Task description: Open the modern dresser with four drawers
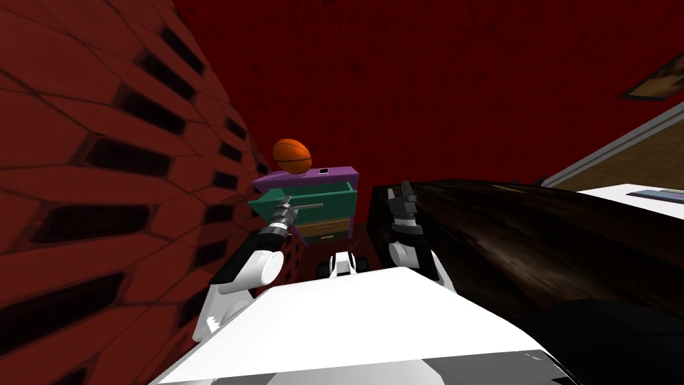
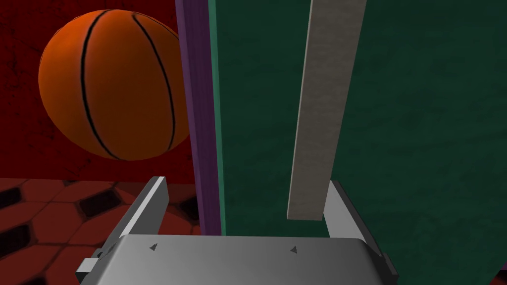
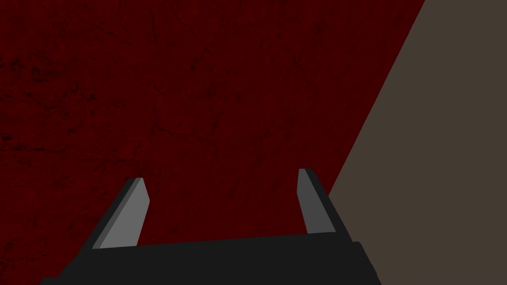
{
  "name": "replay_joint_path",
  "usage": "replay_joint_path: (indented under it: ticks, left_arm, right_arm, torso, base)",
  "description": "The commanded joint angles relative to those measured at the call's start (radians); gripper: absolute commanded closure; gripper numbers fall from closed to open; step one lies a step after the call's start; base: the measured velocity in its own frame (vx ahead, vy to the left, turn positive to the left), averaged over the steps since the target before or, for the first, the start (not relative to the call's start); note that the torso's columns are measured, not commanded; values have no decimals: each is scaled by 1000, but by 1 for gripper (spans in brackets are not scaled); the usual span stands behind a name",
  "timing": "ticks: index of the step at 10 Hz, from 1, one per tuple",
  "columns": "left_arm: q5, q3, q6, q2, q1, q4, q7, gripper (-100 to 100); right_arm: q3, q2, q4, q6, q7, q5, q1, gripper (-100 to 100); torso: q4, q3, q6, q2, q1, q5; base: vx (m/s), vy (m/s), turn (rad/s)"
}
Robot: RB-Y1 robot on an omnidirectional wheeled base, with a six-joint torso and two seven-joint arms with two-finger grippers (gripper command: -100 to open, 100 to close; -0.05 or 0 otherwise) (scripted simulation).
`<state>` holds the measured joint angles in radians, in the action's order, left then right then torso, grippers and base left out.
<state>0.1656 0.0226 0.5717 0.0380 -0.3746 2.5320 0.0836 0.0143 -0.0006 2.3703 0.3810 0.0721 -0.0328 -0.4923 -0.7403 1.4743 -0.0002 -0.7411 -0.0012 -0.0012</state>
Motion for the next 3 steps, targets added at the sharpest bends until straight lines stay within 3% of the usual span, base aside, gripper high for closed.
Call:
replay_joint_path:
  ticks: [1,3]
  left_arm:
    - [0,0,1,0,-1,-1,0,0]
    - [0,0,2,0,-2,-2,0,0]
  right_arm:
    - [0,0,0,0,0,0,0,0]
    - [0,0,0,0,0,0,0,0]
  torso:
    - [1,1,0,1,0,0]
    - [2,1,0,3,1,1]
  base:
    - [0,0,0]
    - [0,0,0]
